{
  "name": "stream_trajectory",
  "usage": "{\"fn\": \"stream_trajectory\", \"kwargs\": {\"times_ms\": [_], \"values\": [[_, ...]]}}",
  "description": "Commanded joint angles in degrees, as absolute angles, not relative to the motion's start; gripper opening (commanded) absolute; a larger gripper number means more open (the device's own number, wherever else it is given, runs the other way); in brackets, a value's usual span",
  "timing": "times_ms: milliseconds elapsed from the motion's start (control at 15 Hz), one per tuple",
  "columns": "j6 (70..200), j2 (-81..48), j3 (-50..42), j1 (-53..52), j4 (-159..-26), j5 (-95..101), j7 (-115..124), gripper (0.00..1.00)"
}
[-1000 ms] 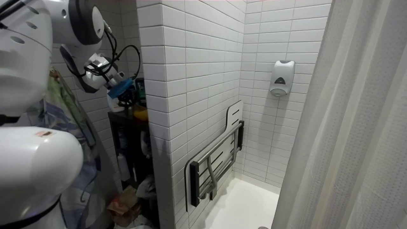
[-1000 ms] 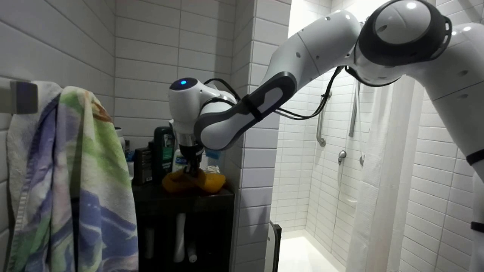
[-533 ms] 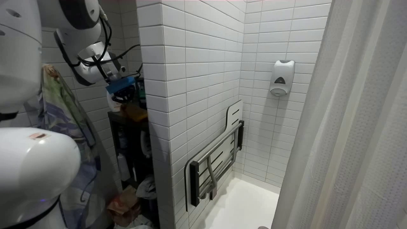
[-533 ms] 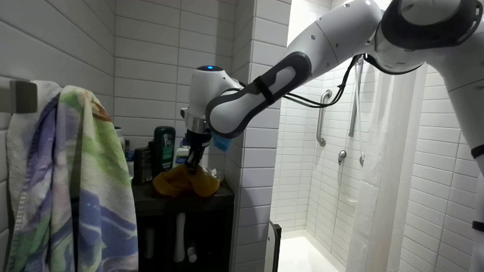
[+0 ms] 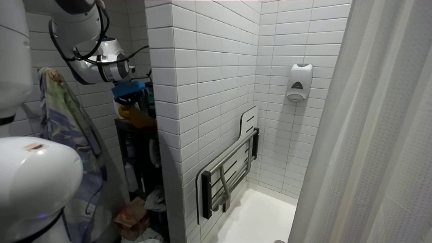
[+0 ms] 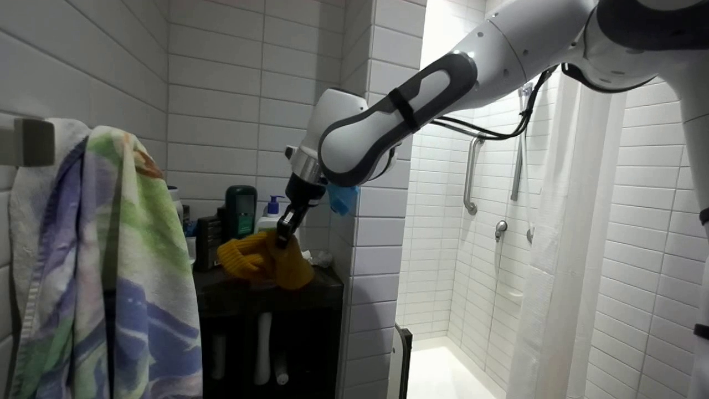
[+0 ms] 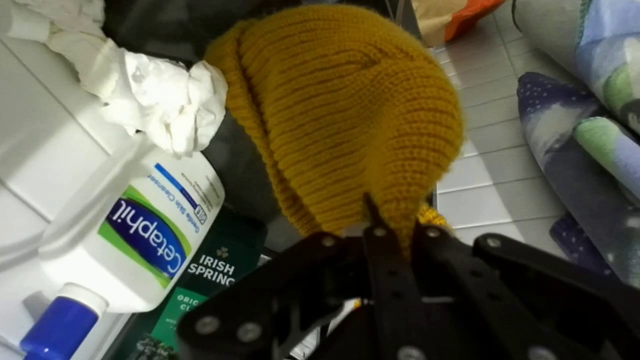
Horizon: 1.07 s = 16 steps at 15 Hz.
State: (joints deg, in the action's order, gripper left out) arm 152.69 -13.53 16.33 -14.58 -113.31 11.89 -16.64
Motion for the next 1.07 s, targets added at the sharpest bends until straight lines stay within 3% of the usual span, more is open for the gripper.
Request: {"fn": "stream_trajectory", "kwargs": {"times_ms": [0,1000], "values": [[156.83,-9.57,18.6,-11.87,-117.84,4.43,-23.21,0.01],[157.61,-4.1,23.72,-7.27,-114.99,-30.01,-48.98,0.01]]}}
